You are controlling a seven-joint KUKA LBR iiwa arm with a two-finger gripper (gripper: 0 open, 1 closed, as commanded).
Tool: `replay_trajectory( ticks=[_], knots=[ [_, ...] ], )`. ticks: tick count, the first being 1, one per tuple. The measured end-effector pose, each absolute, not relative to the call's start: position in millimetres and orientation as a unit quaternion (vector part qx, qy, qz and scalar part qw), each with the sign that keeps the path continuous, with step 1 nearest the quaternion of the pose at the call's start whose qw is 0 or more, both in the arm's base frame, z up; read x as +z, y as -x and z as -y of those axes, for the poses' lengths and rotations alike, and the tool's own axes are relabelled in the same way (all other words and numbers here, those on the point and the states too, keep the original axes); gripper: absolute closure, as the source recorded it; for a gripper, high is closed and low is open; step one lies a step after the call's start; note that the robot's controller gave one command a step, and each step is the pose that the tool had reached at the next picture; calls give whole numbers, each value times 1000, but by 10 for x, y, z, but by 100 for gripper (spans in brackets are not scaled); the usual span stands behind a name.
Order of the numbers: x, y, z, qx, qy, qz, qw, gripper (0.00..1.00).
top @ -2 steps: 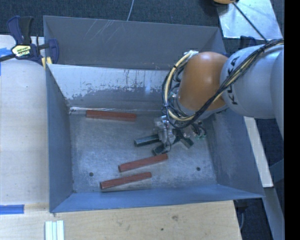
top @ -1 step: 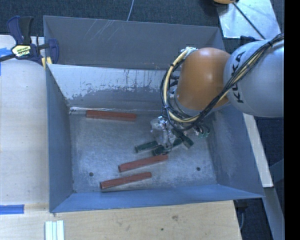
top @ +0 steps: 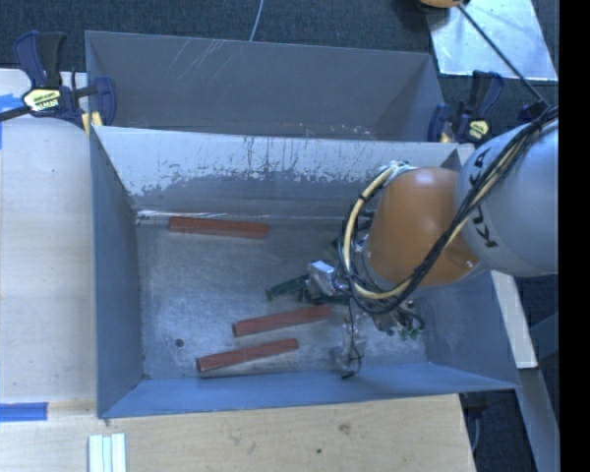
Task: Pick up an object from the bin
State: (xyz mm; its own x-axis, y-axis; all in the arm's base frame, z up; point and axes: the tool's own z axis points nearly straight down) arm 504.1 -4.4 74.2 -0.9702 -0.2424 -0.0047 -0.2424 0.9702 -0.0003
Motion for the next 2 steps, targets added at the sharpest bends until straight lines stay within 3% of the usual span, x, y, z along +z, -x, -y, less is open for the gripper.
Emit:
replay_trajectory(
  ticks=[1, 2],
  knots=[
    [706, -5078, -378, -1, 107, -994, 2, 0],
    [715, -5165, -835, 0, 105, -994, 4, 100]
  ],
)
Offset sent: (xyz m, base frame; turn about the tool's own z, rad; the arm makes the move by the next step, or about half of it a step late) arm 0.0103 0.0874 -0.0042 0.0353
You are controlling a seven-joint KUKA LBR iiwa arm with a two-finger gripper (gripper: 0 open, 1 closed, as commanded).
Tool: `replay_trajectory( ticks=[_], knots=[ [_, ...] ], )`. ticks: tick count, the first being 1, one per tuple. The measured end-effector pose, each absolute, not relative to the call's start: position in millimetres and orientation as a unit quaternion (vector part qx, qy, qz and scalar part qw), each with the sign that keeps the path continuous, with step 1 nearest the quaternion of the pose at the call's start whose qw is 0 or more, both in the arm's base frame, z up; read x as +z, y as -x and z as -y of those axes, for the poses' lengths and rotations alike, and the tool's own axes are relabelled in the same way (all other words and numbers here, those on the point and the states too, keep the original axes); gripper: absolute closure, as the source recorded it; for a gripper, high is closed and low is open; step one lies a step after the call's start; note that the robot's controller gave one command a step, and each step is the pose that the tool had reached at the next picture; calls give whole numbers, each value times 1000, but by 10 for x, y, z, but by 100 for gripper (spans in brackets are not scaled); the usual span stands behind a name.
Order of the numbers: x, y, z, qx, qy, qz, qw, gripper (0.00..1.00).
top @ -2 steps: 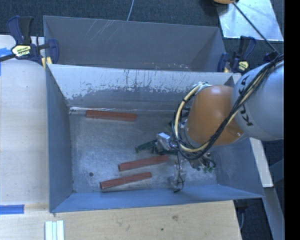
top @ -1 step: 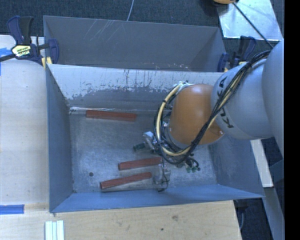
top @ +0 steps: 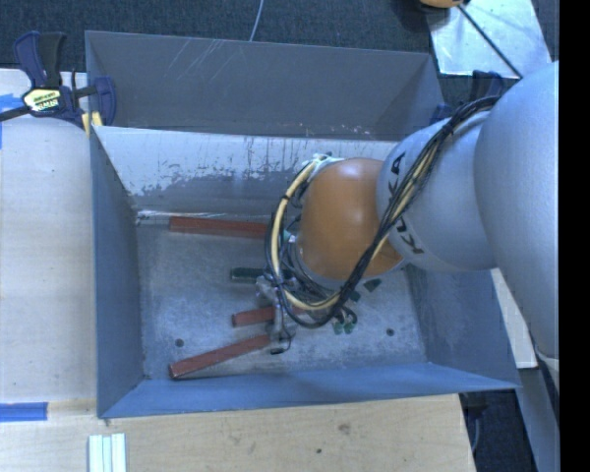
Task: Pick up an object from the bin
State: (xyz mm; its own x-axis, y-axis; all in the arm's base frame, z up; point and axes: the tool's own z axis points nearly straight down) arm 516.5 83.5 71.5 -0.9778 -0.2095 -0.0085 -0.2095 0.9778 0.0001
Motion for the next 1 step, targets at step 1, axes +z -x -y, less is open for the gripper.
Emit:
replay_trajectory(
  ticks=[1],
  knots=[
    [716, -5166, -835, 0, 106, -994, 4, 100]
  ],
)
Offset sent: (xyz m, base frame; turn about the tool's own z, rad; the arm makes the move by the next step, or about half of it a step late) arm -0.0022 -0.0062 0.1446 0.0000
